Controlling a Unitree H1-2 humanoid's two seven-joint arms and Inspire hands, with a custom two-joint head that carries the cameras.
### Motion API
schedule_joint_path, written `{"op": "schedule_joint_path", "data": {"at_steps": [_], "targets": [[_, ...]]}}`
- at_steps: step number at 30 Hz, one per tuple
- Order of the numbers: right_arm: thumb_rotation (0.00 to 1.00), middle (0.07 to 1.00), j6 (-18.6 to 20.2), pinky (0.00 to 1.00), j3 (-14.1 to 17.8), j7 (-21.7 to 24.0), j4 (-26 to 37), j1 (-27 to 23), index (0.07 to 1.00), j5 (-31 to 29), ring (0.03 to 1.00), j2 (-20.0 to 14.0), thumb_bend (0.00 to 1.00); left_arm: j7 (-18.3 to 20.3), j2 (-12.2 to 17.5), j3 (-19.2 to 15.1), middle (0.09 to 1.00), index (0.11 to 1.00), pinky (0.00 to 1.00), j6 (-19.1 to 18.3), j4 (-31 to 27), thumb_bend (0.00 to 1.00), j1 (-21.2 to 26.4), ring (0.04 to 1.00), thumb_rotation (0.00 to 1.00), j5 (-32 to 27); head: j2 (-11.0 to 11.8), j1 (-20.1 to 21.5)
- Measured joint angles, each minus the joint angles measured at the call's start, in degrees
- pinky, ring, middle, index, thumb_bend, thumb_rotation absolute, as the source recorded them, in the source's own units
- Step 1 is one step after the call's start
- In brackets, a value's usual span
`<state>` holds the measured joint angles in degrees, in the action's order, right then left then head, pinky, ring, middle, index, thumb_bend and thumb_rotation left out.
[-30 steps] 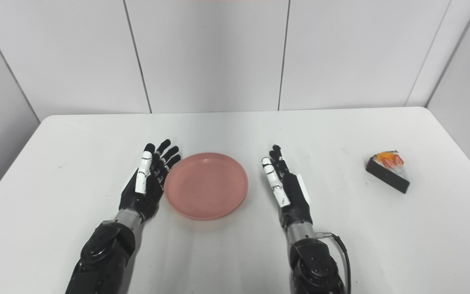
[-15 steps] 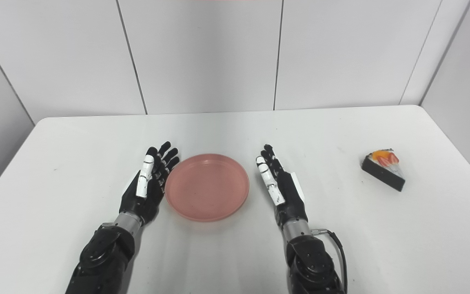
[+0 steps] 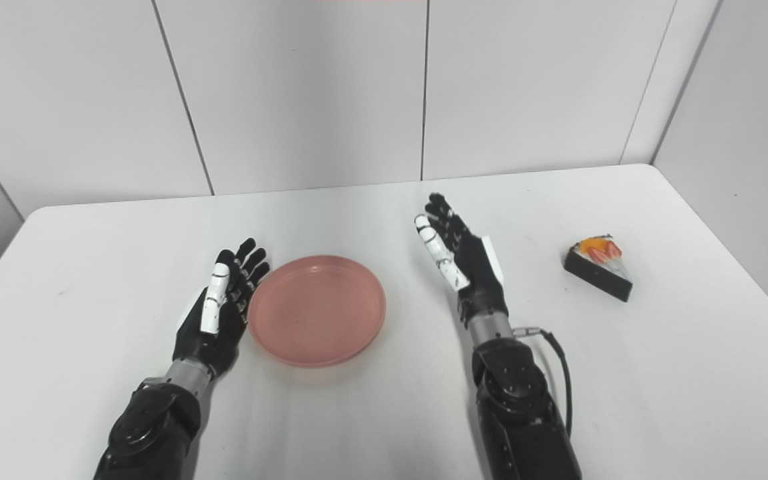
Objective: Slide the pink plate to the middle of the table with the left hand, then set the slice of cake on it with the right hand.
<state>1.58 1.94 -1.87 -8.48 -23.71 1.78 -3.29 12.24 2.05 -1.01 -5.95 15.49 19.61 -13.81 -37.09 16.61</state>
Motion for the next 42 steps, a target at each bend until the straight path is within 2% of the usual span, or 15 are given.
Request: {"op": "schedule_joint_path", "data": {"at_steps": [3,5,11,13,18,22,25,30,34,36,42], "targets": [[0.6,0.887,0.05,0.89,0.72,-0.04,1.07,-1.27,0.898,0.94,0.882,-2.36,0.52,0.48,0.41,-0.01,0.997,1.0,1.0,0.07,0.03,0.64,-0.01,1.0,1.0,-0.01,0.26,2.11],[0.57,0.87,0.14,0.89,1.01,-0.04,1.4,-2.07,0.879,1.49,0.894,-3.95,0.56,0.76,0.82,-0.01,0.991,0.997,1.0,0.18,0.25,0.64,0.0,1.0,1.0,-0.02,0.44,3.86],[0.54,0.838,3.12,0.8,1.53,-1.4,3.43,-2.79,0.851,7.18,0.859,-7.92,0.61,2.25,1.3,-0.25,0.99,0.997,1.0,0.91,1.1,0.64,0.06,1.0,1.0,-0.11,0.79,6.85],[0.53,0.836,4.85,0.8,1.43,-1.42,3.88,-2.95,0.848,9.29,0.857,-9.31,0.61,2.9,1.42,-0.46,0.99,0.997,1.0,1.23,1.37,0.64,0.08,1.0,1.0,-0.39,0.79,6.86],[0.51,0.847,8.17,0.79,1.2,-1.36,5.66,-3.4,0.837,14.02,0.844,-12.55,0.66,4.37,2.21,-0.69,0.988,0.993,1.0,2.24,2.52,0.65,0.29,1.0,1.0,-1.38,1.67,10.54],[0.5,0.842,10.76,0.78,1.2,-1.2,7.27,-3.54,0.842,17.16,0.838,-14.93,0.68,5.78,3.11,-1.62,0.979,0.974,1.0,3.5,4.8,0.69,1.29,0.993,1.0,-2.93,1.76,11.6],[0.5,0.84,13.44,0.76,0.77,-0.97,7.6,-3.59,0.841,19.37,0.827,-15.95,0.71,6.73,3.33,-2.09,0.949,0.939,0.97,4.45,6.31,0.72,1.86,0.963,0.99,-3.64,2.02,13.45],[0.45,0.879,20.25,0.79,-0.56,0.77,9.14,-3.73,0.852,23.7,0.869,-17.67,0.75,7.32,3.84,-2.4,0.936,0.926,0.95,6.61,9.34,0.77,3.23,0.945,0.97,-3.74,2.81,16.42],[0.4,0.885,24.51,0.74,-1.3,1.81,9.23,-4.38,0.853,27.49,0.853,-18.54,0.75,7.74,4.62,-2.75,0.933,0.923,0.92,7.26,10.87,0.78,3.93,0.937,0.94,-3.75,3.08,17.67],[0.39,0.883,25.17,0.71,-1.26,2.89,9.19,-4.58,0.854,29.42,0.839,-18.68,0.75,8.58,5.12,-2.94,0.927,0.916,0.91,7.64,11.68,0.8,4.4,0.93,0.93,-3.83,3.08,17.84],[0.36,0.888,25.32,0.7,0.22,6.28,8.62,-5.01,0.859,35.77,0.842,-18.48,0.76,9.69,5.96,-3.6,0.899,0.889,0.88,9.26,15.31,0.8,6.06,0.901,0.91,-3.86,3.16,18.19]]}}
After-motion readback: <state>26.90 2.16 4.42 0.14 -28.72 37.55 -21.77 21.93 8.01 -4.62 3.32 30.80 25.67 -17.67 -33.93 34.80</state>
